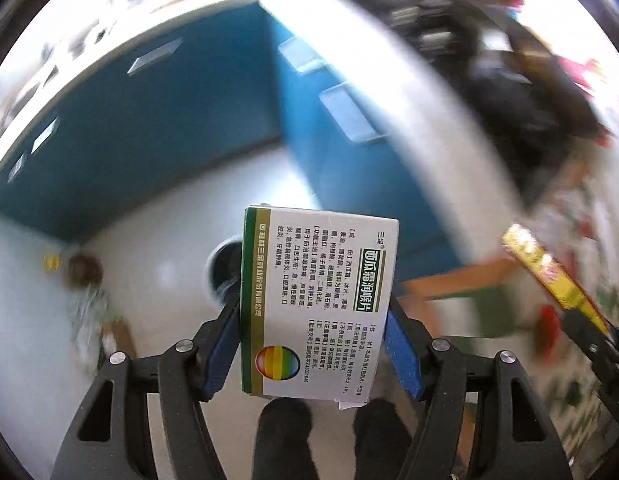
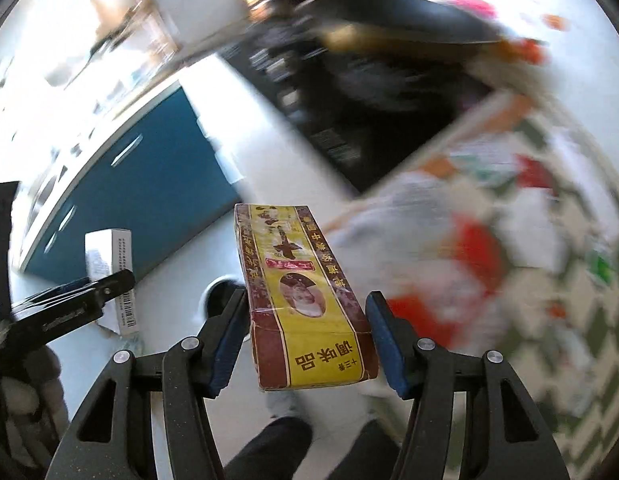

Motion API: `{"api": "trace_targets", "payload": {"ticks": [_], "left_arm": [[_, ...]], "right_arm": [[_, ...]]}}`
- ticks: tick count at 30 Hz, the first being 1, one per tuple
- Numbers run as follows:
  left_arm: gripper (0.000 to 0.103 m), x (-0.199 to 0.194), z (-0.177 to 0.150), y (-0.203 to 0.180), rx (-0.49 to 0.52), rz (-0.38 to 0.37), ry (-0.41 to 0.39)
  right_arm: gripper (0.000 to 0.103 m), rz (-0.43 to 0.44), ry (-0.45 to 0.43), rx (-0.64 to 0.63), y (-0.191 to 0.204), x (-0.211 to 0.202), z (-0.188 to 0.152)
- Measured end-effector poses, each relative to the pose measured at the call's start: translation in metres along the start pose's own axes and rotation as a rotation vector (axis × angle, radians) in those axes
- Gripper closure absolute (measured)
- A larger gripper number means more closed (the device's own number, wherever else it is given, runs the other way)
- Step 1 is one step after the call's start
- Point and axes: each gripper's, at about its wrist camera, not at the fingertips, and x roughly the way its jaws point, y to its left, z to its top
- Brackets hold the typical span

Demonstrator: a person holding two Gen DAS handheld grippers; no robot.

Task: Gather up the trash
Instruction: 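Carry both boxes to the white bin and open both tools to drop them, then move both tools back from the bin toward the table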

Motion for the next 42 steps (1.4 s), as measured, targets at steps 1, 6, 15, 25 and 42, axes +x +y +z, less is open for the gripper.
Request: {"api": "trace_targets", "payload": {"ticks": [1, 6, 15, 25, 42], "left_arm": [[0.039, 0.019, 0.001, 0.024, -0.025, 0.009, 0.025], [0.039, 0.161, -0.004, 0.135, -0.159, 0.022, 0.185], [0.038, 0.406, -0.032, 0.222, -0.295, -0.162, 0.458], [0.002, 0.480, -0.041, 0.233, -0.346, -0.192, 0.530], [0.002, 0.332, -0.063, 0.251, -0.288, 0.210, 0.199]], "right_arm": [[0.042, 0.011, 0.017, -0.017, 0.018, 0.021, -0.002], [0.042, 0.046, 0.142, -0.099, 0.096, 0.182, -0.026], [0.042, 0.034, 0.388, -0.216, 0.140, 0.451, -0.092], [0.006, -0.010, 0.556, -0.284, 0.168, 0.581, -0.115], [0.000, -0.156, 0.364, -0.257, 0.179, 0.488, -0.096]]}}
